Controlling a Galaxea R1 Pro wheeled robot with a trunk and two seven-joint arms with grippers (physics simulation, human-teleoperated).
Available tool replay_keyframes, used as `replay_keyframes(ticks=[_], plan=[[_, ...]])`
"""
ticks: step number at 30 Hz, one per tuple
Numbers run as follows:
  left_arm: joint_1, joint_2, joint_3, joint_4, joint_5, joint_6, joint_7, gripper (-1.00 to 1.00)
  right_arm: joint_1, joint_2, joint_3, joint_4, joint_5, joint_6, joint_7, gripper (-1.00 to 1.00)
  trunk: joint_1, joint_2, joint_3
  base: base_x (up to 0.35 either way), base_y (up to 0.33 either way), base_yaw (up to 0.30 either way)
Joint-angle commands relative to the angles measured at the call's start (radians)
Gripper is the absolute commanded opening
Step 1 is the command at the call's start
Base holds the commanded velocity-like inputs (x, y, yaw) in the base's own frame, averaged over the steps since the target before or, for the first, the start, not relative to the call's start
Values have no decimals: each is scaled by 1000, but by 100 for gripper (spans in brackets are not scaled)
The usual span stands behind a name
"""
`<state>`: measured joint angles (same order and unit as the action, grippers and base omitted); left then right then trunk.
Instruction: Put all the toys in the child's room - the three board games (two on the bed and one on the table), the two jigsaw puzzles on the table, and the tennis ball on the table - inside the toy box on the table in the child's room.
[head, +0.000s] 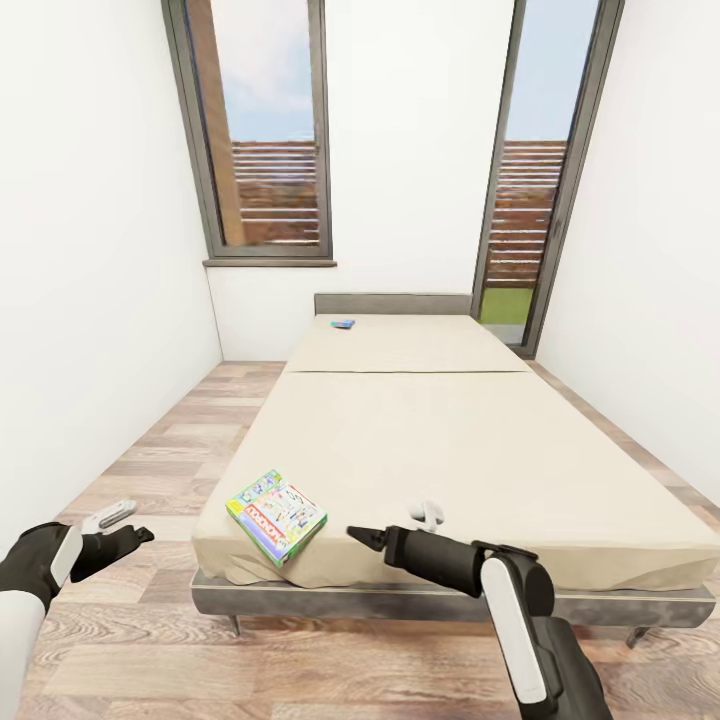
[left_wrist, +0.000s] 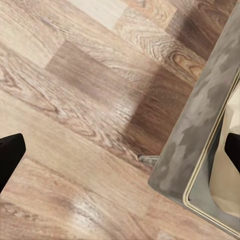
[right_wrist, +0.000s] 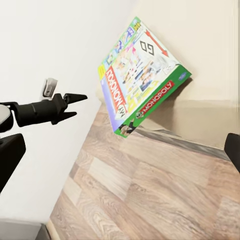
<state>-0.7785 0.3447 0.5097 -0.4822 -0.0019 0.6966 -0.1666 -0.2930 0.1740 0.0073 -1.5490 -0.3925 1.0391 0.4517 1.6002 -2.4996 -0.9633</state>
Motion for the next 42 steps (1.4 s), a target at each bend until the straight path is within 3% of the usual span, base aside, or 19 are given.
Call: replay_keyframes(ticks=[1, 16, 42], plan=[[-1, 0, 5, -1, -1, 6, -4, 100, -1, 1, -4, 1, 8, 2, 10, 100, 0, 0, -1, 0, 0, 0], [-1, 2, 6, -1, 0, 6, -4, 100, -2, 1, -16, 76, 7, -8, 9, 100, 0, 0, -1, 0, 55, 0], [-1, 4, 10, -1, 5, 6, -5, 100, -2, 1, -56, 90, 7, -9, 9, 100, 0, 0, -1, -53, 58, 0]])
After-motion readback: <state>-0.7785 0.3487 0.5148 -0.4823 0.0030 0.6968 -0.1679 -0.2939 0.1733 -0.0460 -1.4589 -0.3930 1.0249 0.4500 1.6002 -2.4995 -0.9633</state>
